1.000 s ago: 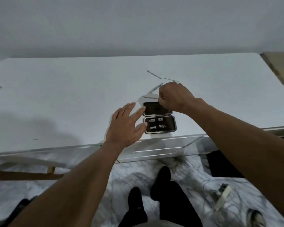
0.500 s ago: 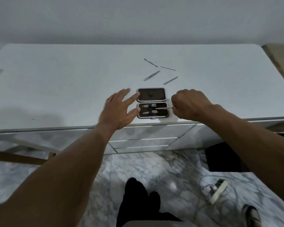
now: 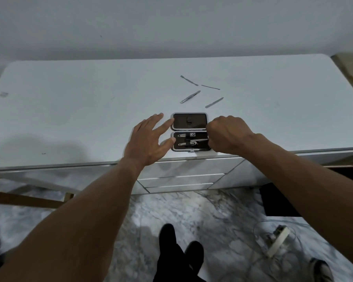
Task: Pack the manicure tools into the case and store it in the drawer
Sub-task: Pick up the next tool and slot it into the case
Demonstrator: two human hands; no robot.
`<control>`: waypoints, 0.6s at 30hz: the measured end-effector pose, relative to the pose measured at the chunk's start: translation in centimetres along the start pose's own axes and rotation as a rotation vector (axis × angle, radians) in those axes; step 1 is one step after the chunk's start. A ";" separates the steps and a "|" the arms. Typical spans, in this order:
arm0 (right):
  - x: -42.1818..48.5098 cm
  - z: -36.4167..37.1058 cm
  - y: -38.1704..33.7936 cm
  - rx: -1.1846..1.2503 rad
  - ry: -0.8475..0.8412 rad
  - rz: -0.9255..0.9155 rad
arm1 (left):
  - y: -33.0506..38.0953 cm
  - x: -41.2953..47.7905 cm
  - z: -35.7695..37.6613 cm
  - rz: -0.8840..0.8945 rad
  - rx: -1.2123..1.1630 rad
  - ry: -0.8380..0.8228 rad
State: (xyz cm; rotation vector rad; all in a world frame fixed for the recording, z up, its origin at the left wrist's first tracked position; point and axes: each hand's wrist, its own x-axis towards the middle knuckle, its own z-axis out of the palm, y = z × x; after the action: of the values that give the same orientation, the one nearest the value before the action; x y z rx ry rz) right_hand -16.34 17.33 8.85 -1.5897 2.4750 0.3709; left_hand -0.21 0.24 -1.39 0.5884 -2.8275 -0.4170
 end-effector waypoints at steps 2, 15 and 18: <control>-0.1 -0.1 0.1 -0.002 0.001 0.002 | 0.0 0.0 0.0 0.002 0.009 0.005; 0.8 1.2 -0.9 0.052 0.089 -0.018 | -0.1 -0.1 -0.2 0.042 0.009 -0.029; 1.1 1.7 -1.1 0.098 0.104 0.006 | -0.1 -0.2 -0.3 0.042 0.005 -0.025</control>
State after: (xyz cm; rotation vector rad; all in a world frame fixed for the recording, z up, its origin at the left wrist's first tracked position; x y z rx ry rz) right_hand -15.79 16.51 6.77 -1.6015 2.5314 0.1694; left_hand 0.07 0.13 -1.13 0.5271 -2.8599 -0.4132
